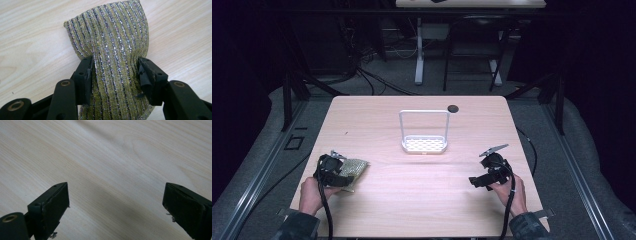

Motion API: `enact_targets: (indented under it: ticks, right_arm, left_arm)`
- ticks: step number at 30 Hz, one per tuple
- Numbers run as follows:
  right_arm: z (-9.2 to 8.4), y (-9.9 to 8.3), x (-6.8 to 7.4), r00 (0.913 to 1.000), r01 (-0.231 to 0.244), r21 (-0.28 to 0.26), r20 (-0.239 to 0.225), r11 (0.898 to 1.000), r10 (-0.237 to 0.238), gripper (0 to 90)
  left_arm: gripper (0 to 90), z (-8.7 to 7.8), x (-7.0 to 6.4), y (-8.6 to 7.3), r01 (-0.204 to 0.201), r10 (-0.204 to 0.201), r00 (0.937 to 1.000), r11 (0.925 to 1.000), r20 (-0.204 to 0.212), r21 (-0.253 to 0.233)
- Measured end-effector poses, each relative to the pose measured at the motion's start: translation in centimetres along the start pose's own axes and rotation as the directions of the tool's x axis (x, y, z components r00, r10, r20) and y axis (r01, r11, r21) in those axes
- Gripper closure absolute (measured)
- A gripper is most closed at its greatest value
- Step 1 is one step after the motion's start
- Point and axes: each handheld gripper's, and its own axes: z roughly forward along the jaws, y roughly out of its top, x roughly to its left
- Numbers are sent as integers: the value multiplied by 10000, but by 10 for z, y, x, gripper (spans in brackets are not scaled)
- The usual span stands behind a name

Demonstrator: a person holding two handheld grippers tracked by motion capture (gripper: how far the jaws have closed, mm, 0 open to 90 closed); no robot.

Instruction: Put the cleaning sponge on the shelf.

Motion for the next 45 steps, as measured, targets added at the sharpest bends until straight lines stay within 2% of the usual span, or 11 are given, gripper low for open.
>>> enact_targets:
  ticks: [9, 24, 33, 45]
  right_arm:
    - [0, 0, 1, 10000, 17, 27, -20, 10000, -17, 65]
    - [1, 0, 1, 9999, 95, -3, -41, 10000, -95, 67]
    - [1, 0, 2, 9999, 100, 53, -64, 9999, -100, 69]
    - [1, 0, 1, 10000, 15, -7, -87, 10000, -15, 69]
  left_arm:
    - [488, -4, -16, 6, -508, 512, 9986, 9984, 158, -242]
    - [488, -8, -35, 14, -885, 917, 9945, 9941, 498, -629]
    - [487, -8, -52, 24, -1385, 1450, 9865, 9867, 763, -854]
    - [487, -4, -69, 39, -1853, 1965, 9743, 9772, 1103, -1040]
